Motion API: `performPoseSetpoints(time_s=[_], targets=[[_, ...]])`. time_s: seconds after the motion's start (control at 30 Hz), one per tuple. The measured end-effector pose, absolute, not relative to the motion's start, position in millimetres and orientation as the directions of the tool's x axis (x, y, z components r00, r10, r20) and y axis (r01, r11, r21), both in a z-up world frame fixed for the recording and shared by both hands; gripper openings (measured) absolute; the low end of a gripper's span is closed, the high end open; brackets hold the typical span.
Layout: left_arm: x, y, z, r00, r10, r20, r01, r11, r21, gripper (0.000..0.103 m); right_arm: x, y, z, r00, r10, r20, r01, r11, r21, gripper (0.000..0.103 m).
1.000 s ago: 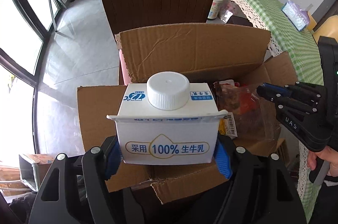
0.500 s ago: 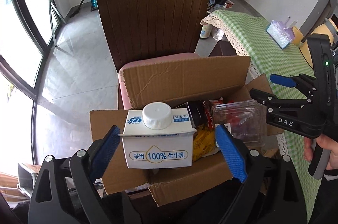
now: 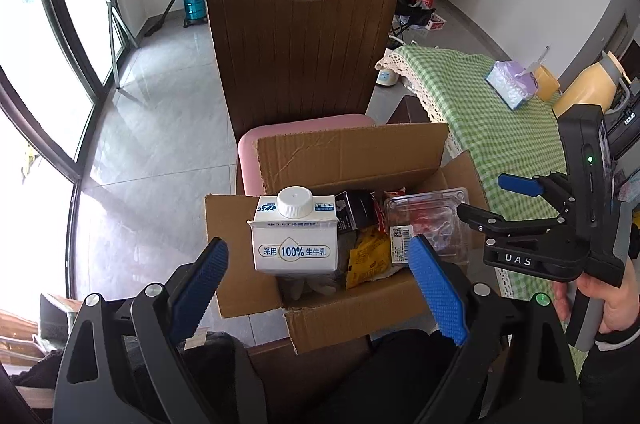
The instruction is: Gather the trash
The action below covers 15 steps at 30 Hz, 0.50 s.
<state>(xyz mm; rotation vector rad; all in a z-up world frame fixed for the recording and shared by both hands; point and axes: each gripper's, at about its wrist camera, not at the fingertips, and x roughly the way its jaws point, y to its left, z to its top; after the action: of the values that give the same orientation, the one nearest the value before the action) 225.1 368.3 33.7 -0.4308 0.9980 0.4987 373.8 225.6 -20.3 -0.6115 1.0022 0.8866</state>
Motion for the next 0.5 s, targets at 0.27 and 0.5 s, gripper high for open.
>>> performPoseSetpoints(time_s=[0.27,0.5], targets=[[200,330,77,0.519,0.270,-0.811,-0.540,0.839,-0.067,0.092,346,193,30,0.325,0.419,-0.848,-0.844,0.532,-0.061,0.081],[179,296,109,0.594,0.345,-0.726,-0.544,0.838,-0.047,0.093,323,151,79,0.409,0.505,-0.760,-0.821,0.567,-0.065,0.081]])
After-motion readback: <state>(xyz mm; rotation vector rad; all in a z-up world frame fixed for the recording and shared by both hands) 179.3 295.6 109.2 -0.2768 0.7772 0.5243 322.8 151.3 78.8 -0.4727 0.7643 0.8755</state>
